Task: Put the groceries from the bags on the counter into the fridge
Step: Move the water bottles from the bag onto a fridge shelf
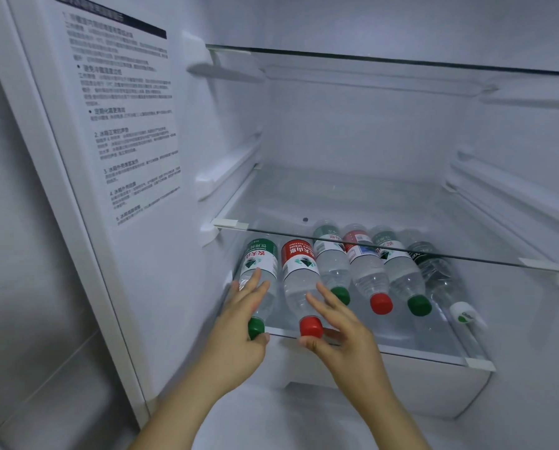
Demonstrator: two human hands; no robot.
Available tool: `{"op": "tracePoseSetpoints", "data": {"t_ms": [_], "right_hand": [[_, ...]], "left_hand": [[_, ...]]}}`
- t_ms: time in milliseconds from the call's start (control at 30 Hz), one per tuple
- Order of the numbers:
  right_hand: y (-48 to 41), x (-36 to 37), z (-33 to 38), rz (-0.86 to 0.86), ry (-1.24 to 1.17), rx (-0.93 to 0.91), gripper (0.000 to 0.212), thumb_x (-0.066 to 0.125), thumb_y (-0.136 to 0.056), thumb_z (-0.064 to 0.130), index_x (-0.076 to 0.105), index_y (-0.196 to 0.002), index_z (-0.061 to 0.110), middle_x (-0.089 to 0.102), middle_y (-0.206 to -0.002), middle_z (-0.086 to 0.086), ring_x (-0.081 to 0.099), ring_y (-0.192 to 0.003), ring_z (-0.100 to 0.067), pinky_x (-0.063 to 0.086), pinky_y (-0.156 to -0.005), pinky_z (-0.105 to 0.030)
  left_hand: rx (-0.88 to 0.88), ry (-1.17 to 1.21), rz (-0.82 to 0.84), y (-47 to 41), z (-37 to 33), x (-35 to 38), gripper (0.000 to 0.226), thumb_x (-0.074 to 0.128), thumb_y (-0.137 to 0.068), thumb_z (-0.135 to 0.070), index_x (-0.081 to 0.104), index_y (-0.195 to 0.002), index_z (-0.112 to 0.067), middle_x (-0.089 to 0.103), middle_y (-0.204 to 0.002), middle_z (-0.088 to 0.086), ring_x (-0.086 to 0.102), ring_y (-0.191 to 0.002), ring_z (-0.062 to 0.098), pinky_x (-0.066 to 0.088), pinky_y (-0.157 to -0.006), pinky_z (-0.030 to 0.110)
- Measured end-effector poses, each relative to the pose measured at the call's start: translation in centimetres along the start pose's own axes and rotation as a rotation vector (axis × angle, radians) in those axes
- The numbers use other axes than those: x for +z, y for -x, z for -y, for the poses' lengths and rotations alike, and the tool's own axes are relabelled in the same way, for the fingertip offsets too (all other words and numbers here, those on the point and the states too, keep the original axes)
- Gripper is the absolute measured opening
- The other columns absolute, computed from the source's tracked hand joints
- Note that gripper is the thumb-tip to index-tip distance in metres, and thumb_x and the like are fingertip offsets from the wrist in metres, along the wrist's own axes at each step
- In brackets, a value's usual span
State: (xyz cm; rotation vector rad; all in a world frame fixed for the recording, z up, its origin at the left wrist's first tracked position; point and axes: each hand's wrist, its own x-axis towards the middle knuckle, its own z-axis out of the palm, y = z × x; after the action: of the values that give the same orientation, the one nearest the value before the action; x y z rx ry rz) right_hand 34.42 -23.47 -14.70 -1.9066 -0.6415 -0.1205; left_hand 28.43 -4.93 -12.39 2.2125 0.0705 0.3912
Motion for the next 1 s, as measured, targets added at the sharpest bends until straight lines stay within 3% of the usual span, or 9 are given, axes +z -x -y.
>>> {"op": "tracePoseSetpoints", "data": {"t_ms": [67,167,233,367,600,667,867,1000], "right_hand": [[-0.3,0.5,0.0,-0.029,0.064,-0.024,0.065,0.081,-0.075,0.023,0.052,-0.126,0.052,0.033,-0.139,0.045,0.038,-0.130,0.010,0.048,-0.096,-0.018],[-0.8,1.2,0.1,-0.053,0.133,-0.048,0.065,0.081,-0.074,0.032,0.047,-0.124,0.058,0.032,-0.139,0.044,0.037,-0.127,0.015,0.046,-0.090,-0.009],[-1.2,1.3,0.0,-0.065,0.141,-0.035,0.062,0.078,-0.076,0.036,0.047,-0.126,0.056,0.030,-0.141,0.043,0.039,-0.120,0.021,0.047,-0.086,-0.010],[-2.6,1.0,-0.2,0.016,0.209,-0.010,0.055,0.066,-0.088,0.035,0.043,-0.134,0.051,0.021,-0.145,0.041,0.044,-0.108,0.025,0.050,-0.090,-0.023],[-4.9,1.9,-0.1,0.023,0.242,0.027,0.053,0.061,-0.093,0.017,0.045,-0.141,0.033,0.017,-0.147,0.030,0.061,-0.108,-0.010,0.047,-0.096,-0.025],[-5.2,2.2,-0.2,0.006,0.235,0.030,0.053,0.060,-0.093,0.014,0.046,-0.141,0.032,0.018,-0.149,0.028,0.062,-0.107,-0.013,0.048,-0.097,-0.027],[-5.7,2.9,-0.9,-0.046,0.218,0.042,0.055,0.058,-0.094,0.010,0.044,-0.142,0.034,0.021,-0.154,0.022,0.061,-0.112,-0.019,0.052,-0.094,-0.035],[-6.3,3.4,-1.0,-0.078,0.223,0.044,0.055,0.057,-0.094,0.010,0.044,-0.142,0.032,0.023,-0.156,0.016,0.052,-0.127,-0.018,0.052,-0.095,-0.038]], "left_hand": [[0.005,-0.015,0.008,-0.5,-0.2,0.1,0.078,0.059,-0.085,0.004,0.027,-0.147,-0.031,0.013,-0.154,-0.026,0.002,-0.145,0.001,0.015,-0.113,0.013],[-0.017,0.034,-0.018,-1.5,0.0,-0.1,0.078,0.058,-0.082,0.010,0.031,-0.146,-0.025,0.014,-0.152,-0.023,0.016,-0.140,-0.003,0.020,-0.092,-0.009],[-0.065,0.108,-0.026,-2.0,0.2,-0.2,0.079,0.059,-0.080,0.012,0.033,-0.146,-0.023,0.013,-0.148,-0.024,0.023,-0.132,-0.006,0.027,-0.079,-0.010],[-0.086,0.138,0.004,-2.9,0.2,-0.1,0.079,0.060,-0.082,0.011,0.031,-0.147,-0.023,0.013,-0.149,-0.021,0.020,-0.127,-0.008,0.028,-0.072,-0.011],[-0.111,0.084,0.012,-5.3,0.0,0.1,0.079,0.056,-0.082,0.009,0.030,-0.148,-0.027,0.008,-0.158,-0.015,0.022,-0.141,0.005,0.037,-0.075,-0.002],[-0.117,0.068,0.020,-6.0,0.1,0.1,0.080,0.055,-0.082,0.008,0.030,-0.148,-0.027,0.007,-0.159,-0.015,0.023,-0.142,0.008,0.037,-0.075,0.000],[-0.125,0.050,0.016,-7.4,0.3,0.4,0.080,0.055,-0.081,0.009,0.031,-0.148,-0.027,0.008,-0.159,-0.013,0.021,-0.144,0.009,0.029,-0.099,0.013],[-0.128,0.073,0.015,-7.7,0.6,0.6,0.081,0.057,-0.081,0.010,0.031,-0.148,-0.027,0.008,-0.159,-0.013,0.023,-0.142,0.007,0.028,-0.095,0.010]]}}
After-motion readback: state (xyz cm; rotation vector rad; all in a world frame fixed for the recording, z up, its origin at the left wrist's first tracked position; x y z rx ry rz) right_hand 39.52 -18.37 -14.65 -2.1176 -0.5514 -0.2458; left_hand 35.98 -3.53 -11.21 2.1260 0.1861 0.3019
